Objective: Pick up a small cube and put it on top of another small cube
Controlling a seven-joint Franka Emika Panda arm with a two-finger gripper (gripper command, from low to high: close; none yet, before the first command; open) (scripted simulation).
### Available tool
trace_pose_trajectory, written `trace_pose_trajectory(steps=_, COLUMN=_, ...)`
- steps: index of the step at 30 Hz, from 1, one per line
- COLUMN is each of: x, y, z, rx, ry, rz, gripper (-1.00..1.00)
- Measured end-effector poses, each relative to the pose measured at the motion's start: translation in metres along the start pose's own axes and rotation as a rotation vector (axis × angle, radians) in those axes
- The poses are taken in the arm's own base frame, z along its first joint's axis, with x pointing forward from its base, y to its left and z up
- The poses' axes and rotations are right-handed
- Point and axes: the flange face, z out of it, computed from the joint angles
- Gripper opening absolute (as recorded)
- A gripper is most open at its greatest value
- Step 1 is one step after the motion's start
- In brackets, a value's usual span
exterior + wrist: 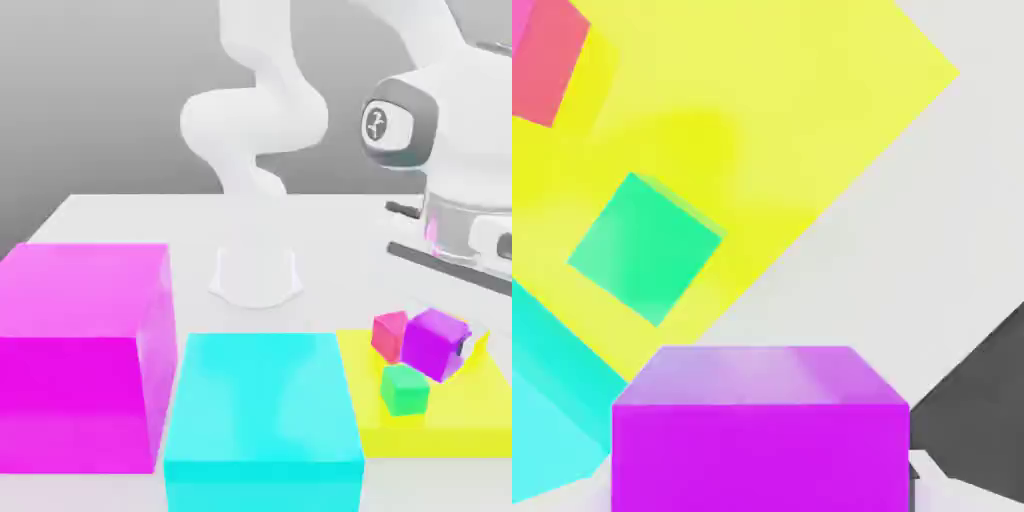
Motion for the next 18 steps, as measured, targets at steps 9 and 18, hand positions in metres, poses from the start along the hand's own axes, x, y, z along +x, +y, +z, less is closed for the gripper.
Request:
trace_pose_trajectory(steps=9, x=0.003, y=-0.04, z=0.018, rx=0.053, ry=0.077, rz=-0.406, gripper=-1.0)
trace_pose_trajectory(steps=18, x=0.001, y=-0.043, z=0.069, rx=0.053, ry=0.076, rz=-0.406, gripper=1.0)
